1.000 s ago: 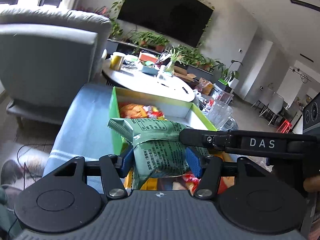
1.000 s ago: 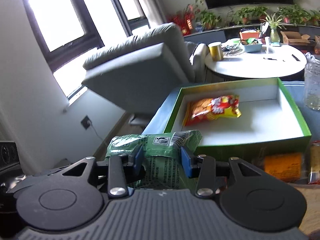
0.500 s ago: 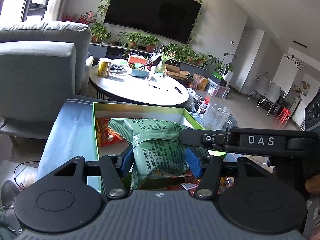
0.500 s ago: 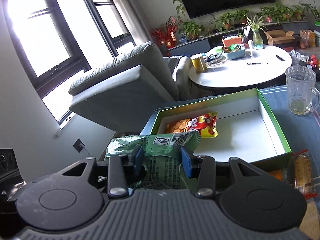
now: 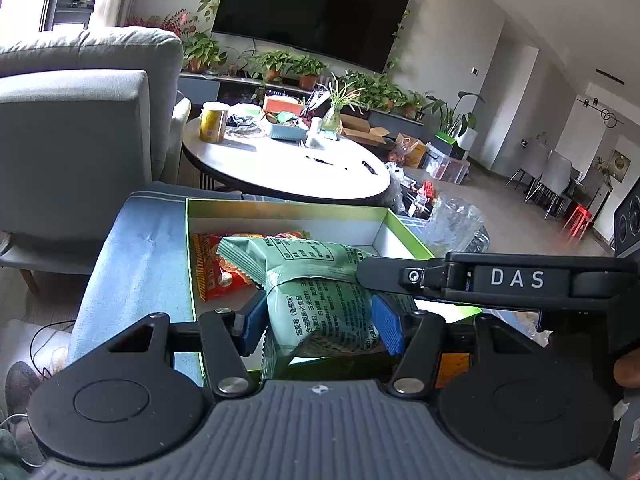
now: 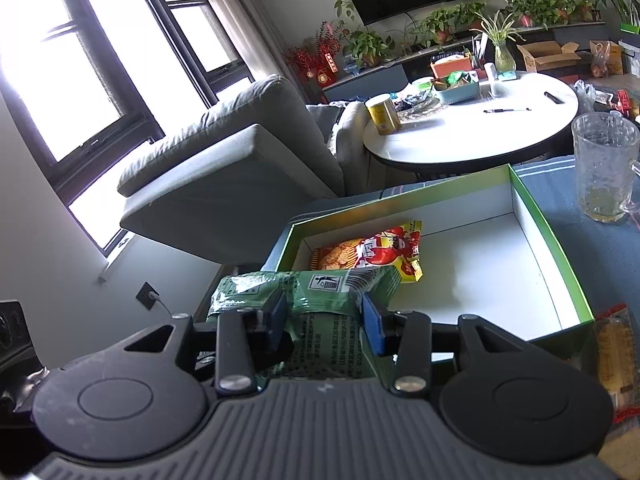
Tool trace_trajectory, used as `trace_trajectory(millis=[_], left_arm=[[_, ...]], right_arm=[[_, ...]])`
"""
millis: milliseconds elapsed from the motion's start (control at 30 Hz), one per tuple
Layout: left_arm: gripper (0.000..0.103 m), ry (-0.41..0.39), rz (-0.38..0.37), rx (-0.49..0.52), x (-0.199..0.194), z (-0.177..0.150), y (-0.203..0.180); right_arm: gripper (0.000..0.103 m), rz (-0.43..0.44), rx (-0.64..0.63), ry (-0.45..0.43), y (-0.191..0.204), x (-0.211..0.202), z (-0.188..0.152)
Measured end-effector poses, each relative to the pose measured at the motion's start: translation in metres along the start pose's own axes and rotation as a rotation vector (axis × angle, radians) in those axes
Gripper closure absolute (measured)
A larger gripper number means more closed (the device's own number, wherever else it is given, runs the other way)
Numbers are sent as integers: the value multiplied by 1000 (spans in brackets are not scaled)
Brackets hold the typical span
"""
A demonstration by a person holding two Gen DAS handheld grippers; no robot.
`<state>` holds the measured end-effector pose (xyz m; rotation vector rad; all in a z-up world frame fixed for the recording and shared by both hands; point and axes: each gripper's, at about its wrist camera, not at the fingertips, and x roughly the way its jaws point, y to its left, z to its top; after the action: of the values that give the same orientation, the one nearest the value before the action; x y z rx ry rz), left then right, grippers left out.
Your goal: Organize snacks
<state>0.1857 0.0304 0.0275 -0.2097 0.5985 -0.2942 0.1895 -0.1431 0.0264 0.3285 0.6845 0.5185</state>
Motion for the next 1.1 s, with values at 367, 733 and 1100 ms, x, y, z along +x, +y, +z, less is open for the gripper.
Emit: trace_trajectory(millis=[367, 733, 1100], left_arm=[[48, 19, 15, 1, 24, -3, 6], [47, 18, 69, 12, 28, -7, 10], [47, -26, 62, 18, -1, -7, -2]], right_arm=[[15, -6, 37, 34, -16, 24, 2], [15, -28, 46, 54, -27, 36, -2], [15, -34, 37, -4, -28, 1, 1]])
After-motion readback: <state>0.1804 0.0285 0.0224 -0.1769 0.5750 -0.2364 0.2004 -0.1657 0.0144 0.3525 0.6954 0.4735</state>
